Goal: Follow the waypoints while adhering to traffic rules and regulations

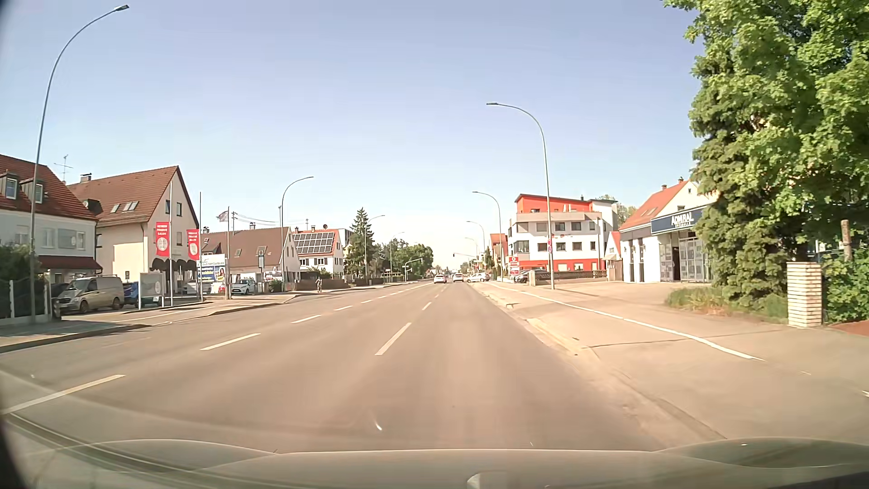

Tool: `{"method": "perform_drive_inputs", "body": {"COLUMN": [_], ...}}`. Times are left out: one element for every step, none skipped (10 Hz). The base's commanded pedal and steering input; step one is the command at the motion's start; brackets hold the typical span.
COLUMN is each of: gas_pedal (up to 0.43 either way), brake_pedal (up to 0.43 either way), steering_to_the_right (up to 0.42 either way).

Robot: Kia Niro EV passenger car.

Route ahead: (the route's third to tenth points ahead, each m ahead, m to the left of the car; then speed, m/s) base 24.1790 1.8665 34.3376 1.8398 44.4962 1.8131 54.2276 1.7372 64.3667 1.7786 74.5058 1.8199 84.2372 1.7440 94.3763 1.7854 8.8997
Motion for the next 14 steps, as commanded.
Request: {"method": "perform_drive_inputs", "body": {"gas_pedal": [0.0, 0.008, 0.008, 0.008, 0.008, 0.008, 0.008, 0.008, 0.008, 0.008, 0.008, 0.008, 0.008, 0.008], "brake_pedal": [0.0, 0.0, 0.0, 0.0, 0.0, 0.0, 0.0, 0.0, 0.0, 0.0, 0.0, 0.0, 0.0, 0.0], "steering_to_the_right": [0.002, 0.002, 0.005, 0.007, 0.009, 0.009, 0.006, 0.001, -0.001, -0.003, -0.007, -0.01, -0.014, -0.015]}}
